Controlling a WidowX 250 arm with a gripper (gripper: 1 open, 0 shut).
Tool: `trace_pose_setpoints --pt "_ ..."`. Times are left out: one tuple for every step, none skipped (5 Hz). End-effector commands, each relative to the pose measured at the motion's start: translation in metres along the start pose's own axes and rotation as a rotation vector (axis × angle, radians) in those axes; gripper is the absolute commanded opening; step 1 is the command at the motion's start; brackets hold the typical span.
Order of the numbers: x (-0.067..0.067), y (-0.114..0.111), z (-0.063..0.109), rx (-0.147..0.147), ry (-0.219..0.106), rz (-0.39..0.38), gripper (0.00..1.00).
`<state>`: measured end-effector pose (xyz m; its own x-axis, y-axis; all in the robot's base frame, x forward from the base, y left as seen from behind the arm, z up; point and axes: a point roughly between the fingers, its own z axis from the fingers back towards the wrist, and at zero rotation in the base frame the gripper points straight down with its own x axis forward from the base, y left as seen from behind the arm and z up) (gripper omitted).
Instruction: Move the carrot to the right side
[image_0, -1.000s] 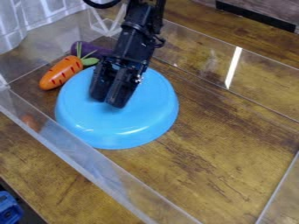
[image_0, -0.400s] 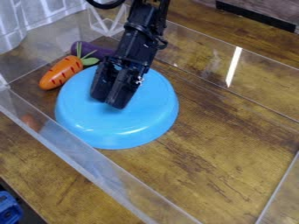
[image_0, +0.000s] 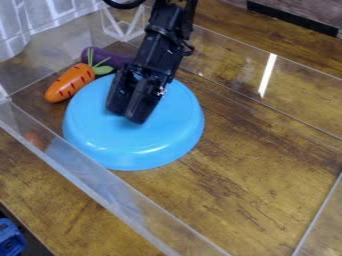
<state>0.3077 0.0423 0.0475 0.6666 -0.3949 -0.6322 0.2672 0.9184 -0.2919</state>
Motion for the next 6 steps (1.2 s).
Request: trace_pose_setpoints --pt "-0.015 -0.013 0.035 0.079 -0.093 -0.028 0.00" --pt "-0.016 -0.015 0.038 0.086 -0.088 -0.036 0.00" --pt "-0.017 -0.017 0.041 0.093 -0.083 -0.045 0.00" --pt "-0.018 -0.020 0.045 0.104 -0.075 -0.059 0.00" --pt "-0.020 -0.023 0.050 0.117 -0.067 -0.070 0.00" --pt "-0.021 -0.027 0.055 0.128 -0.060 -0.084 0.00"
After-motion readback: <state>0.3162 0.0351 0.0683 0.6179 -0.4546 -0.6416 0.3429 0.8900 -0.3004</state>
